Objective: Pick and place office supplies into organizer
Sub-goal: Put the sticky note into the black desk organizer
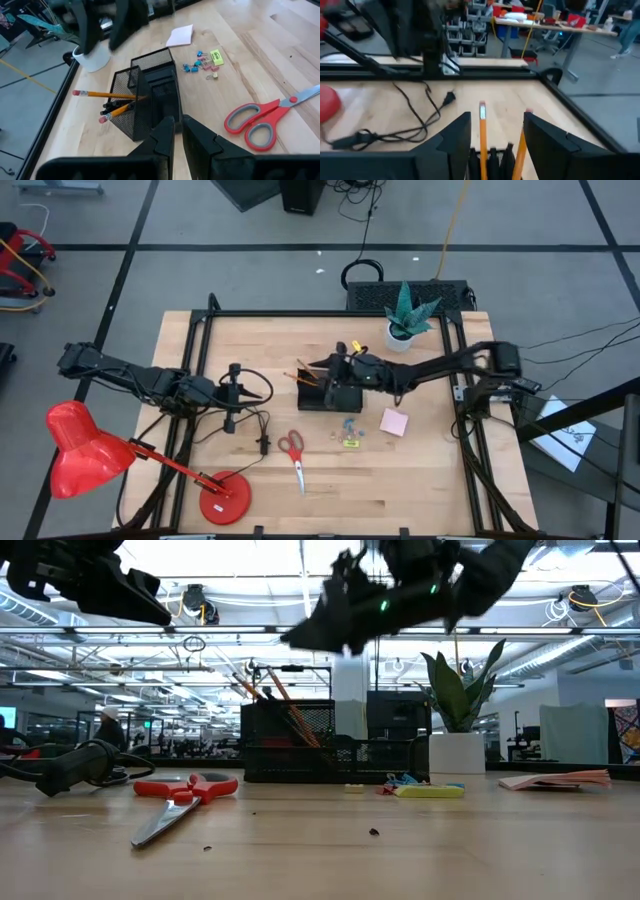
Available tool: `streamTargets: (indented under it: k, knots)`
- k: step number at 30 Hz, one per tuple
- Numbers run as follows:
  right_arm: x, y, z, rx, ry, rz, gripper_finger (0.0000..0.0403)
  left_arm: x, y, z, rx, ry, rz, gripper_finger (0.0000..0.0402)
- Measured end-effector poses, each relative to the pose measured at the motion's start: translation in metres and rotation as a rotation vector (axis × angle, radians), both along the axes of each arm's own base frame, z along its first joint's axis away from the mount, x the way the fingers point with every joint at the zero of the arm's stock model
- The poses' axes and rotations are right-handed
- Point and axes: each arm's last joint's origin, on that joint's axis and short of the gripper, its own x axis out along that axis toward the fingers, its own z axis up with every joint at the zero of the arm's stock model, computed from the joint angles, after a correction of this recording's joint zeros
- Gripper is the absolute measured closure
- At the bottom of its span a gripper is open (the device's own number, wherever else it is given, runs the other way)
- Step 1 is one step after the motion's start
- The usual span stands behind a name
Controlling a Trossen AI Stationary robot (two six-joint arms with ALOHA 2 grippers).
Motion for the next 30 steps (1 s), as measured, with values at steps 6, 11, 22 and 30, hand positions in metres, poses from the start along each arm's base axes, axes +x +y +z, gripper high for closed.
streamTargets:
  k: [6, 11, 22, 30]
  knots:
    - [-0.029, 0.031, 0.038, 0.000, 0.071, 0.095, 0.0265, -0.001, 0.000, -0.001, 0.002, 0.011, 0.000, 0.0357]
    - [-0.051, 0.071, 0.043, -0.023, 0.203, 0.141, 0.0327, -0.001, 0.000, -0.001, 0.003, 0.011, 0.000, 0.0357]
    - [-0.066, 0.136, -0.022, -0.179, 0.341, 0.250, 0.0375, 0.000, 0.000, 0.000, -0.005, -0.005, 0.003, 0.0357]
    - [-0.072, 0.135, -0.026, -0.185, 0.324, 0.253, 0.0378, 0.001, 0.000, 0.001, -0.007, -0.014, 0.005, 0.0357]
